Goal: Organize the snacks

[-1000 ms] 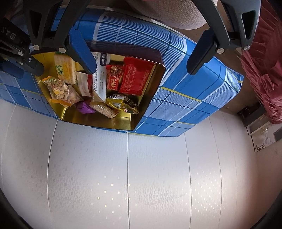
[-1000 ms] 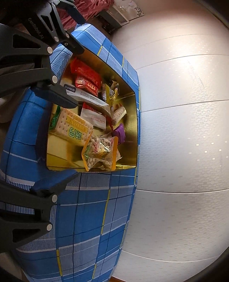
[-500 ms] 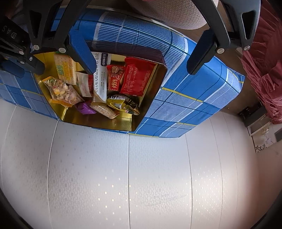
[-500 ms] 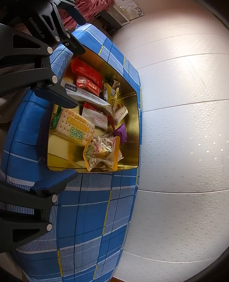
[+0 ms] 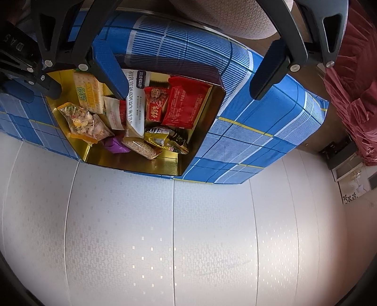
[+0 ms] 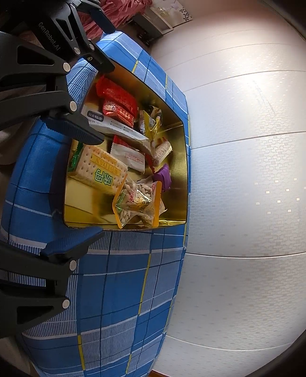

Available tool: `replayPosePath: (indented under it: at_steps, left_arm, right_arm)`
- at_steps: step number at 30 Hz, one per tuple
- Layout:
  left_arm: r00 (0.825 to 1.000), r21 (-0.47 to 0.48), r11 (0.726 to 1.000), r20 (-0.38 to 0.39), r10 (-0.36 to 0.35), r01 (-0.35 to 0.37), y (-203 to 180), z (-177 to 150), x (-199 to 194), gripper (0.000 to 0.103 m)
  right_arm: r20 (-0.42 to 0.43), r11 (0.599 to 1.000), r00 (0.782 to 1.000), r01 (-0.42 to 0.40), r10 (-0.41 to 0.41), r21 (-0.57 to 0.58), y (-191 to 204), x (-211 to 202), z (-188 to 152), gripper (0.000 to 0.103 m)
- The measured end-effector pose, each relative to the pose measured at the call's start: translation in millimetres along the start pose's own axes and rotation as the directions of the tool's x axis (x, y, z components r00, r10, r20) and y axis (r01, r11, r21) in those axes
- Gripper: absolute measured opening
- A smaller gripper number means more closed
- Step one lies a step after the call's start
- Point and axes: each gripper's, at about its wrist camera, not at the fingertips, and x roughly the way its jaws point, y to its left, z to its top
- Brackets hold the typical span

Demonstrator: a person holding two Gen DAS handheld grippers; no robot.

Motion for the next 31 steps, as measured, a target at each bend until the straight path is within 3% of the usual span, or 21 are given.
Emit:
replayPosePath:
  at_steps: [20, 31]
  left_arm:
    - [1.0, -0.001, 1.0, 0.006, -0.013, 0.013, -2.9, -0.1, -1.2, 0.103]
    - [1.0, -0.057, 0.998, 0.004, -0.018, 0.018, 5.2, 1.4, 1.3, 0.103]
  right_arm:
    - [0.0, 1.0, 1.0, 0.004, -0.004, 0.006, 0.5, 0.3, 1.3, 0.073]
    - [0.006, 1.0, 1.0, -0.001, 0.001, 0.028, -2.9, -1.1, 3.1, 0.073]
